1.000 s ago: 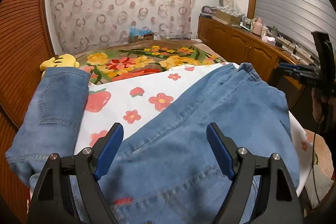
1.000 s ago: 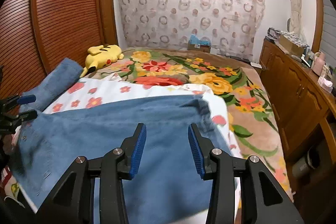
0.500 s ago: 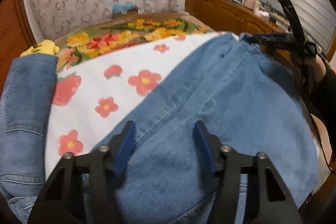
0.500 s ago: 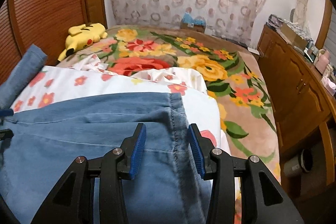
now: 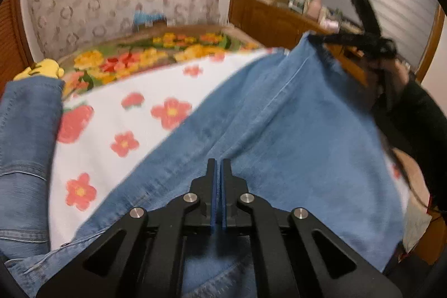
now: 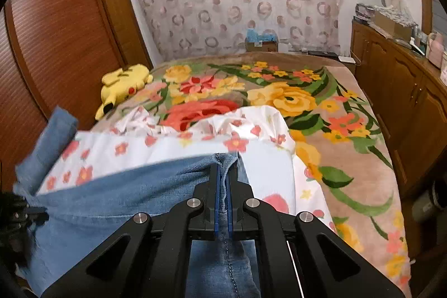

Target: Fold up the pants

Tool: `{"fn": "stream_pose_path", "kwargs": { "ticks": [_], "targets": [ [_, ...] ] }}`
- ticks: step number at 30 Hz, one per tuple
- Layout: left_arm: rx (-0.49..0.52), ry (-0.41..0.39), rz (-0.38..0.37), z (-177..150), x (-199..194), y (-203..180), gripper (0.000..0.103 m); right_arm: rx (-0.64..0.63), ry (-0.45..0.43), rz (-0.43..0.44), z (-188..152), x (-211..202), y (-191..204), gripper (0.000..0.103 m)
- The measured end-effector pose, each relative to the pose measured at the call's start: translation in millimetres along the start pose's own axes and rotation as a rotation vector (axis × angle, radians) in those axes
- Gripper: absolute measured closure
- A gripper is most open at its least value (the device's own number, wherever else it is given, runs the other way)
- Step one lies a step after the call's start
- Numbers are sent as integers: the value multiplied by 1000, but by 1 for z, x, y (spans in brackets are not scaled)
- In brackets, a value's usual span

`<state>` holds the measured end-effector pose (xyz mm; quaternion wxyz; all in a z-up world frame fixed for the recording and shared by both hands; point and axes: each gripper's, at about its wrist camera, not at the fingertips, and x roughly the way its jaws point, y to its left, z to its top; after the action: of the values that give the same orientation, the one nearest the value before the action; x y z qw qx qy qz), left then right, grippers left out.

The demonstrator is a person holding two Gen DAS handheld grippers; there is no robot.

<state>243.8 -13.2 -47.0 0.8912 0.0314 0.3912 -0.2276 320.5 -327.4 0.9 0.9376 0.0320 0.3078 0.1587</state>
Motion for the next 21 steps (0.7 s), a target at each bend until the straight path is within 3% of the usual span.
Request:
{"fn": "stream_pose_path", "kwargs": {
  "ticks": [7,9,12,15,21],
  "targets": [
    [-54,-150,63,16,-46,13,100,6,-25,41,14,4,7,100],
    [-55,-143,100,19,-41,21,100,9,-17,27,12,15,10,99],
    [-90,-97,129,14,-19,37,100,-1,28,-11,8,28,12,82],
    [-126,-56,127,6,-3,46,100,-13,51,-13,-1,22,7,73],
    [-129,-50,112,5,-3,42,100,-65,68,-53,-35,-17,-4,71]
  ]
}}
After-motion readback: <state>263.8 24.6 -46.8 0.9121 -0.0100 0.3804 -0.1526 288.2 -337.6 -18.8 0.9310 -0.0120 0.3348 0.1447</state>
